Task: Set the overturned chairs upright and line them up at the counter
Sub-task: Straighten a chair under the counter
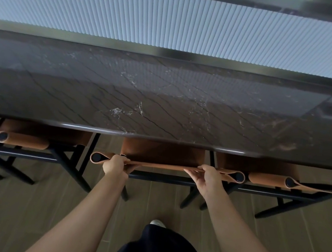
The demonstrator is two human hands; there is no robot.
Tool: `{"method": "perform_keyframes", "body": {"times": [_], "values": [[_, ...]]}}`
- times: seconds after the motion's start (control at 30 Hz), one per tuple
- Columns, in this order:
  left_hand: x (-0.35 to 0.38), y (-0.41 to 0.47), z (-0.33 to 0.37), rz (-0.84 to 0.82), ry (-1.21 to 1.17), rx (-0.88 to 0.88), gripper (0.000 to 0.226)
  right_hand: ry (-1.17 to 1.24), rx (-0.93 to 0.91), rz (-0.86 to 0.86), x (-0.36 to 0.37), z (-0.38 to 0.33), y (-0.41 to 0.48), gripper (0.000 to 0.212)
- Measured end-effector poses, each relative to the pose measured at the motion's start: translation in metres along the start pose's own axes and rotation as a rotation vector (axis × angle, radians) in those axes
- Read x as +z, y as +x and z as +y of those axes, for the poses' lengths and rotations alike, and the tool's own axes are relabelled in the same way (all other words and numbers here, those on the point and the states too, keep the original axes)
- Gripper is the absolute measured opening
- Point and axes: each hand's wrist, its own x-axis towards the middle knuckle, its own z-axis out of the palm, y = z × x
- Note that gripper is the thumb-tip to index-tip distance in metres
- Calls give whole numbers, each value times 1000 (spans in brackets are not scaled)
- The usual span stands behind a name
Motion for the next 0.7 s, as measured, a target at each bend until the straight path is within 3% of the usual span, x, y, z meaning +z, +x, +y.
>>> {"method": "perform_keyframes", "body": {"times": [0.23, 0.4, 0.53, 0.7], "values": [[17, -1, 18, -47, -37, 6, 25, -3, -24, -42, 16, -12, -1, 26], [6, -7, 11, -30, -2, -3, 30, -12, -30, -3, 10, -2, 1, 33], [-5, -13, 5, -23, 27, -10, 26, -49, -11, -27, -1, 5, -4, 21], [-12, -16, -2, -26, 19, 0, 26, -31, 1, -73, -8, 10, -6, 22]]}}
